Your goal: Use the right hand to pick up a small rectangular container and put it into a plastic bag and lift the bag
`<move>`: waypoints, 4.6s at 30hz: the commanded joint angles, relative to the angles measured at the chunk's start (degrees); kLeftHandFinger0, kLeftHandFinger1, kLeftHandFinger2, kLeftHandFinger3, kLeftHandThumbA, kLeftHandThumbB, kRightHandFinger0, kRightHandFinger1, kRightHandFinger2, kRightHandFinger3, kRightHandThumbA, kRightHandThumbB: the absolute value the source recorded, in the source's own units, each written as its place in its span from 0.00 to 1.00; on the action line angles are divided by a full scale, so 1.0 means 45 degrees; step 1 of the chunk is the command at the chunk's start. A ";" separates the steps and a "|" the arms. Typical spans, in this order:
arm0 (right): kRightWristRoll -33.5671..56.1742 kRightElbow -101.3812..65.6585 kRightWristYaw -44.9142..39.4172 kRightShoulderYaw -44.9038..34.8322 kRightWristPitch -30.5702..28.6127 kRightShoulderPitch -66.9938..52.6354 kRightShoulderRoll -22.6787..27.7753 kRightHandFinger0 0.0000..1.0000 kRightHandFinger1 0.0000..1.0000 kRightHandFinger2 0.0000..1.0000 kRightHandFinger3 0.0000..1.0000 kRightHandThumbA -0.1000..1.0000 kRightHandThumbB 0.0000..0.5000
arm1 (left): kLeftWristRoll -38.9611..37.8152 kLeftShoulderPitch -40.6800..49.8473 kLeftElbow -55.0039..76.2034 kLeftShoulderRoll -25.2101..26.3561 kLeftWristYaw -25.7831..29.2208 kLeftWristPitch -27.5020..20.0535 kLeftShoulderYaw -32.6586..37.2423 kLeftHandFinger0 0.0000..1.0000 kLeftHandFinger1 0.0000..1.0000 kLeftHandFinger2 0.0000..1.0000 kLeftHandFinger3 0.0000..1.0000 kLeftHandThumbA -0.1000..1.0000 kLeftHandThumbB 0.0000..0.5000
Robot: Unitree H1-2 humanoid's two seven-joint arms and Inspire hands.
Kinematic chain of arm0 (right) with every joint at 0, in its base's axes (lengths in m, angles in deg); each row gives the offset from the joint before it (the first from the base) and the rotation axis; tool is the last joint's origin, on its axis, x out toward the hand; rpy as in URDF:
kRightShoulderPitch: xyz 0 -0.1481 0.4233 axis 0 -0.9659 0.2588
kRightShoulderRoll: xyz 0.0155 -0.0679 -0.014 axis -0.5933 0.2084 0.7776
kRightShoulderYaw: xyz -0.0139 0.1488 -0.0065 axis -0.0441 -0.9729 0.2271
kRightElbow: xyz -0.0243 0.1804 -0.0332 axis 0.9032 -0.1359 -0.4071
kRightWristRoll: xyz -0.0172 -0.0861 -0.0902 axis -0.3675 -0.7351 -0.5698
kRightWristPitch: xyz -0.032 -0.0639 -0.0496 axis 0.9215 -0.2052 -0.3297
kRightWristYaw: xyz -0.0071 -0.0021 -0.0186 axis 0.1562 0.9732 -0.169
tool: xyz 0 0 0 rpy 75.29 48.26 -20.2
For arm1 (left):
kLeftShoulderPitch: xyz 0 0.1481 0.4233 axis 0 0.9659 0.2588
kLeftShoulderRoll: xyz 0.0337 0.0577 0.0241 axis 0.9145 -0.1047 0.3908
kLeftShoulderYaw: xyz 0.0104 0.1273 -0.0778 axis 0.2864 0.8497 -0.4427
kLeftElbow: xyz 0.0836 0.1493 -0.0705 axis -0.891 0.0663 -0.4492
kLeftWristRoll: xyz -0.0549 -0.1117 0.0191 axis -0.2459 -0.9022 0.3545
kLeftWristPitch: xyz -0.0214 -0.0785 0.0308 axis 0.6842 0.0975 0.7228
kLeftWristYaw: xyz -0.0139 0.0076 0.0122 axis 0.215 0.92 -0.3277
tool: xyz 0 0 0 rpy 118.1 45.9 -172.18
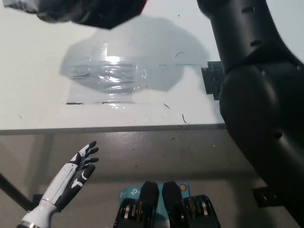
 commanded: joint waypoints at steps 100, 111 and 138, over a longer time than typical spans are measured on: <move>-0.1636 -2.5489 -0.1181 0.4130 -0.3740 -1.3767 0.6933 1.00 1.00 1.00 1.00 1.00 0.70 | -0.0768 -0.2779 0.0008 -0.0042 0.0038 0.0250 -0.0443 1.00 1.00 1.00 1.00 1.00 0.49; -0.2151 -2.5500 -0.0996 0.5770 -0.5172 -1.6969 0.5046 1.00 1.00 1.00 1.00 1.00 0.76 | -0.1120 -0.2325 -0.0050 -0.0041 -0.0054 -0.0047 -0.0478 1.00 1.00 1.00 1.00 1.00 0.49; -0.4890 -1.4851 -0.1396 0.7732 -0.9172 -2.1585 0.3559 1.00 1.00 1.00 1.00 0.99 0.60 | -0.1040 0.0967 0.0136 -0.0358 0.0179 -0.1038 -0.0268 1.00 1.00 1.00 1.00 1.00 0.56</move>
